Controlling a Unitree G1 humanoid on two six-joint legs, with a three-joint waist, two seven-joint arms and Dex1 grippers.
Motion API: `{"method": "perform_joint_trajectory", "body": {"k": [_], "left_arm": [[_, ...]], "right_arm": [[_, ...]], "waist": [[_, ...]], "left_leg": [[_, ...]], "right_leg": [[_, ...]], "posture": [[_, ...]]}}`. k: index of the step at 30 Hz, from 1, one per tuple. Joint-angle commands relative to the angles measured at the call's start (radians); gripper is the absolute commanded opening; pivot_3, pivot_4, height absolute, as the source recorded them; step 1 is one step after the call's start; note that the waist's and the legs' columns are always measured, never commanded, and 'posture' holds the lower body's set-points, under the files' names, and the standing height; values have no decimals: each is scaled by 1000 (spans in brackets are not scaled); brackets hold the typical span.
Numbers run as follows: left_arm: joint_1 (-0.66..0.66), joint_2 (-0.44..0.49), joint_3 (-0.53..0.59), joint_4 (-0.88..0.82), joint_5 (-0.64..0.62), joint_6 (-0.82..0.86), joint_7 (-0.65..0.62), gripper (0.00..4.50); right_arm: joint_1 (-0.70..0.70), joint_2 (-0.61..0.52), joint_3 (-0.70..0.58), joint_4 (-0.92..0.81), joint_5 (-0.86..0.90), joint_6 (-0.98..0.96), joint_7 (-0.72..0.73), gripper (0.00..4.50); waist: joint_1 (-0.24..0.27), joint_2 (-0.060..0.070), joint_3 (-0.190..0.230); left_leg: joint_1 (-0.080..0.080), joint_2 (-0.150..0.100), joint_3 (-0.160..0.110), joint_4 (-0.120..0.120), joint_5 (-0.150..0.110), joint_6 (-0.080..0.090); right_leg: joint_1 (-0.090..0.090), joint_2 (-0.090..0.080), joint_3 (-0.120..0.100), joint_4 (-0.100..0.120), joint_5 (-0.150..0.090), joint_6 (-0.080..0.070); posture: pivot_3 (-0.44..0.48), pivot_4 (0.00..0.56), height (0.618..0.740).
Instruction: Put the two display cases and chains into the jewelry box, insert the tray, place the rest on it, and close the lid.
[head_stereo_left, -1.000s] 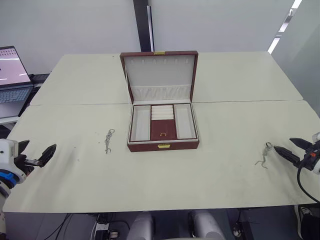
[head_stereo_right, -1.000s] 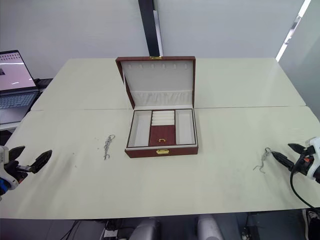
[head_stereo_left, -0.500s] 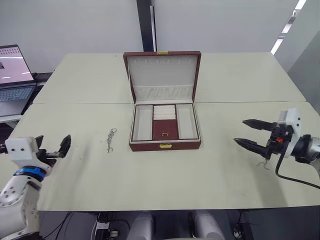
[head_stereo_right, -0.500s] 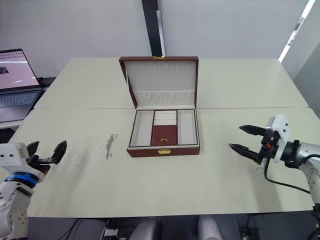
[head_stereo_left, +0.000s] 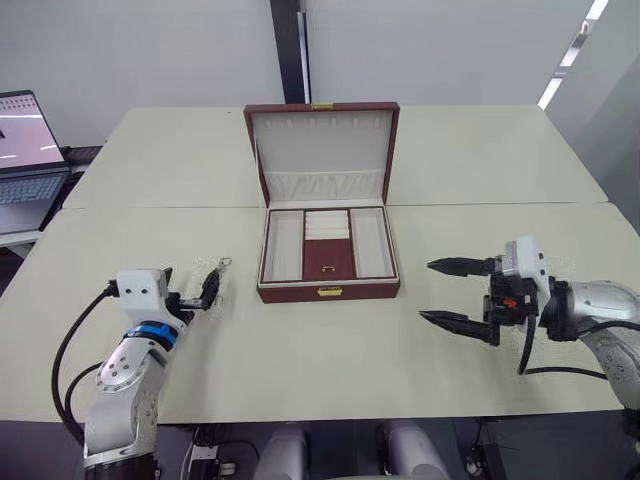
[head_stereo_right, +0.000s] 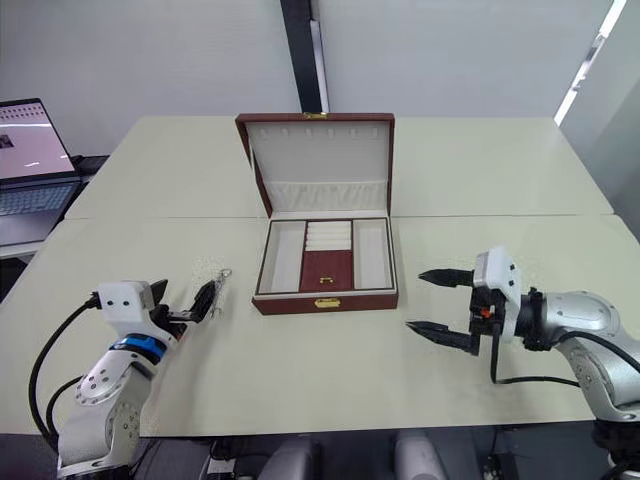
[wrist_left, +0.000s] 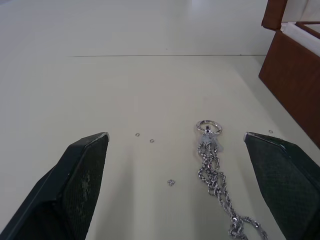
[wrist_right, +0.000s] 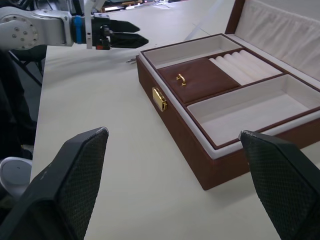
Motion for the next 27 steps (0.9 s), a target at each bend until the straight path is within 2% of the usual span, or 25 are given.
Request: {"method": "perform_joint_trajectory", "body": {"k": [1,10,27], "left_arm": [[-40,11,-17,37,16,5,-2,4500],[-108,32,-54,166,48,40,-21,4500],[-104,45,-114,181,85,110,-53,4500]], "right_arm": [[-36,5,8,-62,8,3,-23,4462],[-87,7,18,-91,35,58,-67,4462],[-77,18,17,-81,29,60,-70,4462]], "waist": [[-1,0,0],[0,-1,0],[1,0,-2]], "left_leg": [[0,0,0,0,0,0],[0,0,0,0,0,0],[0,-1,0,0,0,0]], "right_leg": [[0,0,0,0,0,0],[0,0,0,0,0,0],[1,-1,0,0,0,0]], "posture": [[0,150,740],[0,150,740],[0,150,740]]}}
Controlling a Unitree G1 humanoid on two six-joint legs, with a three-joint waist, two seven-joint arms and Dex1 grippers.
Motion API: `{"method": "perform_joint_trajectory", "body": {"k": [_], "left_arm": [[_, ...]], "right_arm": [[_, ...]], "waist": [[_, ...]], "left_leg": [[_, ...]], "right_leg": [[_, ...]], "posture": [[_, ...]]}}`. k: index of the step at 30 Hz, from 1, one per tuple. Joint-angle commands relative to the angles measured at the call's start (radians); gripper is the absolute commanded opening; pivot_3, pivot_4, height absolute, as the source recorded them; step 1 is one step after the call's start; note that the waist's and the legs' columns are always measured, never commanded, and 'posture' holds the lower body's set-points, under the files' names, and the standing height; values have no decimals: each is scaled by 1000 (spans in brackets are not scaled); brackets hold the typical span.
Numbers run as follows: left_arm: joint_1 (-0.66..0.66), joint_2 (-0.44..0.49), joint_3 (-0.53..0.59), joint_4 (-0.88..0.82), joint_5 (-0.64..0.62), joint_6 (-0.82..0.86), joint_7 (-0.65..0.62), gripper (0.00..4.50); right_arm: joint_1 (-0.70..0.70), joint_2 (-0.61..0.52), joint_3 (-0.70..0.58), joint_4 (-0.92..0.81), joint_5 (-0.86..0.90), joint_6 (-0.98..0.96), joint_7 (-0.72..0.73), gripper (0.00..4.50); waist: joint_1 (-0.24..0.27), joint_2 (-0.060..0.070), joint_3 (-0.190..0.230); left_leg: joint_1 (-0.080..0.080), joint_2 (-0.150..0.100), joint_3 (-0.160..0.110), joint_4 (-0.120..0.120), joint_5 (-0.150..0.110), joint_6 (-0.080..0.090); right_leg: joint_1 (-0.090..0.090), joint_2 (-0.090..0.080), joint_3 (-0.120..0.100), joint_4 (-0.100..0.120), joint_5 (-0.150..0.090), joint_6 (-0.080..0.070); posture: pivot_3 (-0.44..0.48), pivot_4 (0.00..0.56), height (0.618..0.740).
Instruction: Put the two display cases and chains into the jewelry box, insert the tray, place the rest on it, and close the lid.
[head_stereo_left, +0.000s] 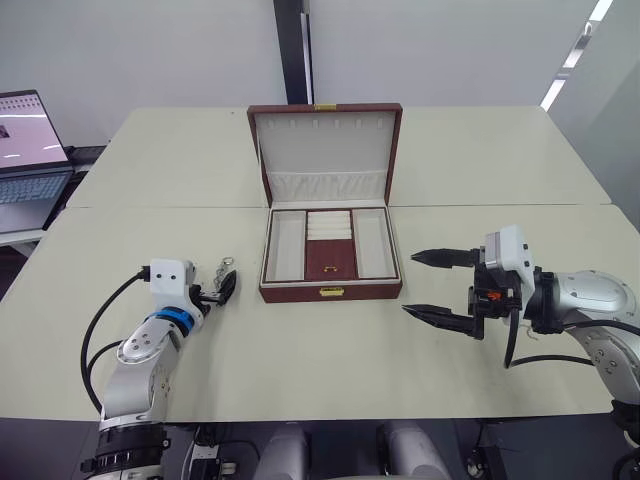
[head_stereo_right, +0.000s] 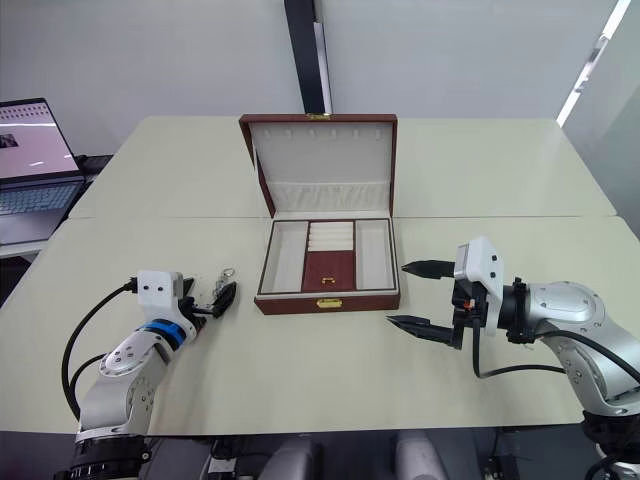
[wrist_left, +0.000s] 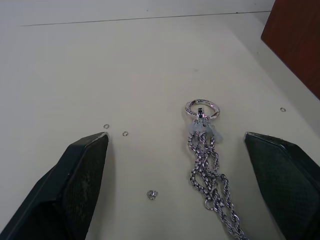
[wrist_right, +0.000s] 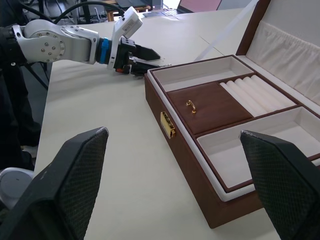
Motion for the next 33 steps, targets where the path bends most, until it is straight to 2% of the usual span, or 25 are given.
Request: {"method": "perform_joint_trajectory", "body": {"k": [1,4,15,16,24,28,33], "left_arm": [[15,-2,-35,17,17,36,-9,4316],[16,-1,-44,18,28,32,-7,3607],[-13,3,-40,38,25,34,5,340],[-14,2,-37,42,25,33,7,200],[1,-32,-2,-8,-15,6,13,193],[18,-49,30,-102,-39,-2,32,193],[37,-33,48,-271,-94,75,28,193]], "right_arm": [[-2,3,-12,-15,9,-22,6,4488],[7,3,-14,-11,5,-29,11,4500],[29,5,-11,11,-8,-58,24,4500],[29,5,-12,9,-7,-57,23,4500],[25,8,-26,0,12,-49,19,4500],[23,4,-40,-13,31,-38,15,4500],[11,-4,-69,-30,71,-12,-3,4500]], "waist": [[0,0,0],[0,1,-1],[0,1,-1],[0,1,-1],[0,1,-1],[-1,0,0],[0,-2,1]], "left_leg": [[0,0,0,0,0,0],[0,0,0,0,0,0],[2,0,0,0,0,0],[2,0,0,0,0,0],[2,0,0,0,0,0],[2,0,-1,0,0,0],[1,0,-2,0,0,0]], "right_leg": [[0,0,0,0,0,0],[0,0,0,0,0,0],[3,0,0,0,0,0],[3,0,0,0,0,0],[3,0,0,0,0,0],[2,0,0,-1,0,0],[2,0,-1,-1,0,0]], "posture": [[0,150,740],[0,150,740],[0,150,740],[0,150,740],[0,150,740],[0,150,740],[0,150,740]]}}
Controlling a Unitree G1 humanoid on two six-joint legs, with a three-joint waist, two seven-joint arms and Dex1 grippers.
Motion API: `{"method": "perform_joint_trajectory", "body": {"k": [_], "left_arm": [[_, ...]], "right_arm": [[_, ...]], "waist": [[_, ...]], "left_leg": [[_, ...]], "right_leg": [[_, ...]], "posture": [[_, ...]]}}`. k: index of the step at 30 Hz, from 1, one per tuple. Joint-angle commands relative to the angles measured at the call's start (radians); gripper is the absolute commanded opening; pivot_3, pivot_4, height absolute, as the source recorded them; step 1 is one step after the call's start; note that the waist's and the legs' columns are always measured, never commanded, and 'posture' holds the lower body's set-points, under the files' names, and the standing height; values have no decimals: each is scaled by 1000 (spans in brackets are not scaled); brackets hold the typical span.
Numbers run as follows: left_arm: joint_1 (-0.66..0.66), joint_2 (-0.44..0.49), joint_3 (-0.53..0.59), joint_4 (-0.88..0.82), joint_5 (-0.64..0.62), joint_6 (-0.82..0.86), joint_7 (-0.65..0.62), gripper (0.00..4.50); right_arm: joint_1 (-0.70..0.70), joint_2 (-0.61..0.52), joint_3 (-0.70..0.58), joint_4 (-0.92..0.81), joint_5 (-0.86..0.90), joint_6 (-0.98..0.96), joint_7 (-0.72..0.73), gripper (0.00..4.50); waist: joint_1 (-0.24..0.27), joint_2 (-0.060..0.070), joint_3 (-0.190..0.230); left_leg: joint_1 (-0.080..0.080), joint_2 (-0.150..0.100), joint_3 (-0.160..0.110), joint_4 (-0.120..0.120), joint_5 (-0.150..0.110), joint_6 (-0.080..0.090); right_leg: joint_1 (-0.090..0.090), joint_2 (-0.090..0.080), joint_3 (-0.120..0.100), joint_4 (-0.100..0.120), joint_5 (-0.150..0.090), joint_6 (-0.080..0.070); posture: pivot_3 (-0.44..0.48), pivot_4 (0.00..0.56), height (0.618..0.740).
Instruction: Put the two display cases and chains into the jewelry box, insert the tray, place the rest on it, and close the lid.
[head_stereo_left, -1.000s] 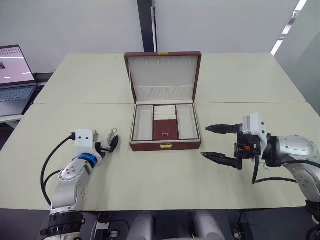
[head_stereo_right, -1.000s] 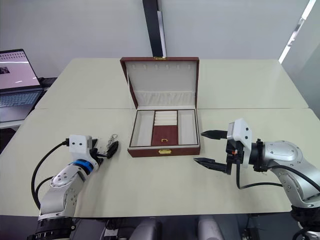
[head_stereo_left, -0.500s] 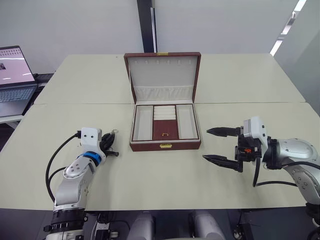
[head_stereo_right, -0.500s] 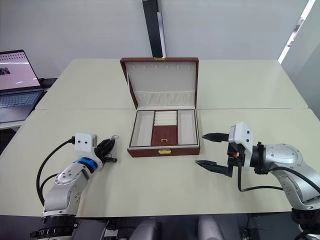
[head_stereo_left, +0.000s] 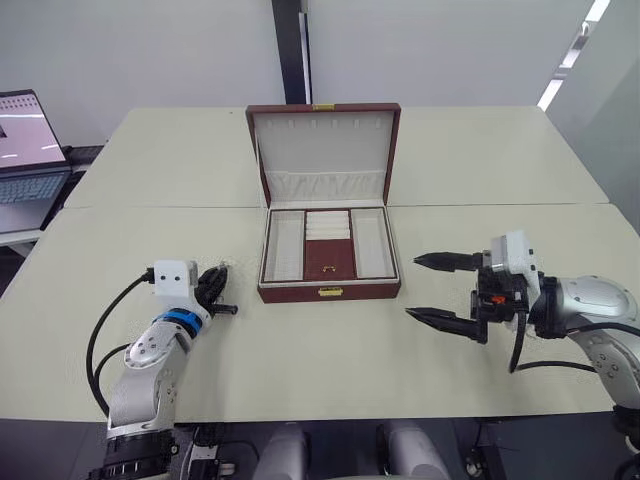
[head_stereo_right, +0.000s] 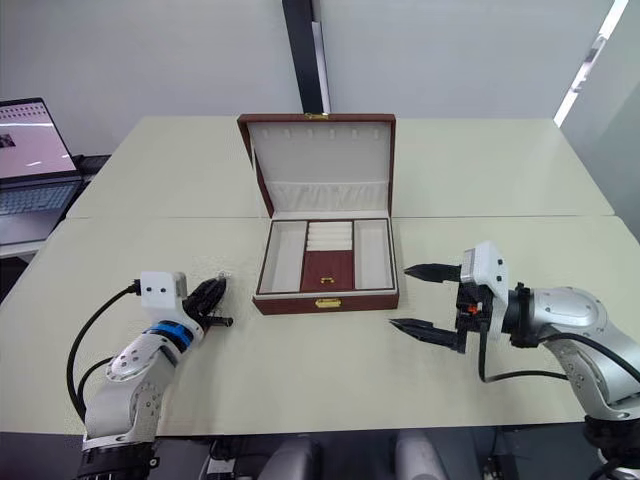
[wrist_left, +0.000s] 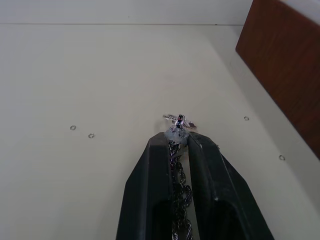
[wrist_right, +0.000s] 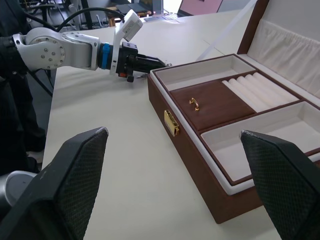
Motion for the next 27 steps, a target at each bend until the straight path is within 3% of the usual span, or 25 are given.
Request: {"method": "perform_joint_trajectory", "body": {"k": [1,11,27], "left_arm": [[-3,23,25,-148,-48,49,5,193],[-59,-21,-27,-372,-117,214,97,193],[-209,-76,-108,-410,-166,307,130,193]], "right_arm": [[-24,-11,-43,-43,41,15,-16,4500],[-30,-10,-45,-39,38,10,-39,4500],[-6,-6,-56,-40,27,1,-68,4500]], "waist": [[0,0,0],[1,-1,0],[2,-3,1]], "left_leg": [[0,0,0,0,0,0],[0,0,0,0,0,0],[0,0,0,0,0,0]], "right_leg": [[0,0,0,0,0,0],[0,0,0,0,0,0],[0,1,0,-1,0,0]], "posture": [[0,150,740],[0,150,740],[0,150,740]]}}
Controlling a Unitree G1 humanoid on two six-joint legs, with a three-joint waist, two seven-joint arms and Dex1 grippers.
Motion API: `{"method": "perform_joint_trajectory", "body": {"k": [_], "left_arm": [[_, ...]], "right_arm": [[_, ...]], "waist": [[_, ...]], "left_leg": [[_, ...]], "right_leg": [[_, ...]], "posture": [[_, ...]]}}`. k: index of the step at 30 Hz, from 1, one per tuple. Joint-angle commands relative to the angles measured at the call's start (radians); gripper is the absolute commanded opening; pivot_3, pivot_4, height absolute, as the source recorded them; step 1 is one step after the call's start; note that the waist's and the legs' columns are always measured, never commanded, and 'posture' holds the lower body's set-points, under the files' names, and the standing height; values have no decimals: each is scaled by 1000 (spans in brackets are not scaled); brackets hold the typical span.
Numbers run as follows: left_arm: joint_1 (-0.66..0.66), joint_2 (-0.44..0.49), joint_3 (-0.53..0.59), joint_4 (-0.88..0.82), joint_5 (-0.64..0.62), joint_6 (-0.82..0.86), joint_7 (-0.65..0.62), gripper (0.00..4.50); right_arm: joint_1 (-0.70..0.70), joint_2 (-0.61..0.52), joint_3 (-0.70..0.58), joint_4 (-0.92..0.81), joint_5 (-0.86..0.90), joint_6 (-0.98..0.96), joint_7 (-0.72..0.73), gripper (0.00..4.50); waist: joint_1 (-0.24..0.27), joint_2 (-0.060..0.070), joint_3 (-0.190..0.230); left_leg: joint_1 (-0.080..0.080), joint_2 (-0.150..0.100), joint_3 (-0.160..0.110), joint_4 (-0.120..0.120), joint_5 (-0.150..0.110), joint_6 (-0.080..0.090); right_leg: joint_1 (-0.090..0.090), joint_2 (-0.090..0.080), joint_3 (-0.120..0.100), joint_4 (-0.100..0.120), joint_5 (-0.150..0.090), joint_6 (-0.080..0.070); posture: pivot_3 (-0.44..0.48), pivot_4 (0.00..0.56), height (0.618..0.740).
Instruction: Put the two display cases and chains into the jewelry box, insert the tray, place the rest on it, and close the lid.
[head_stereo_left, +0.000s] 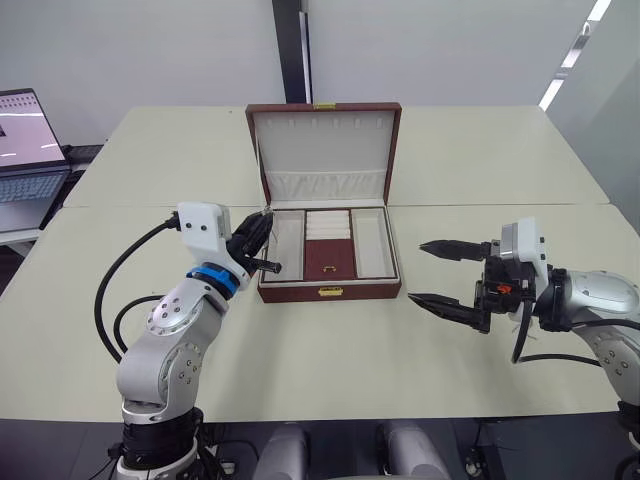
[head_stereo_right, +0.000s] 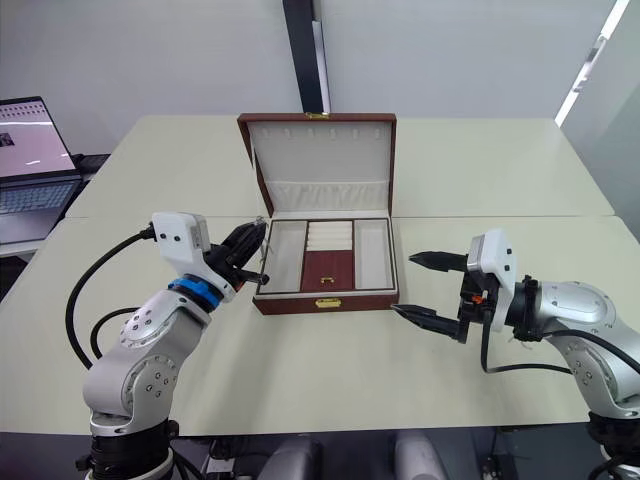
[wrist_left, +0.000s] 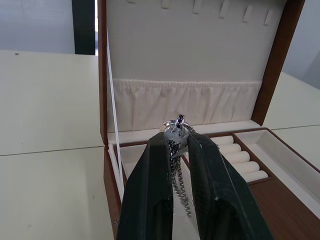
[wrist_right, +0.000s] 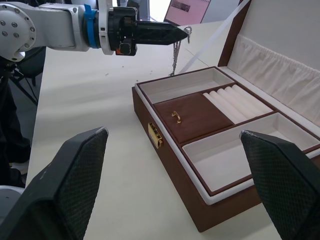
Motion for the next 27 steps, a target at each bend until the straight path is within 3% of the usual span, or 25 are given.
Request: {"method": "perform_joint_trajectory", "body": {"k": [1,9,27], "left_arm": [[-46,-1,-8,-19,-16,1,1,193],[-105,-2,-13,-21,-34,35,6,193],[-14,-11,-60,24,21,-10,-4,193]], "right_arm": [[5,-2,-34,-27,1,-17,-11,4500],[17,-1,-34,-42,5,-14,-32,4500],[7,-10,-31,-40,5,-5,-40,4500]], "waist": [[0,0,0],[-1,0,0],[0,0,0]], "left_leg": [[0,0,0,0,0,0],[0,0,0,0,0,0],[0,0,0,0,0,0]], "right_leg": [[0,0,0,0,0,0],[0,0,0,0,0,0],[0,0,0,0,0,0]], "posture": [[0,150,740],[0,150,740],[0,150,740]]}}
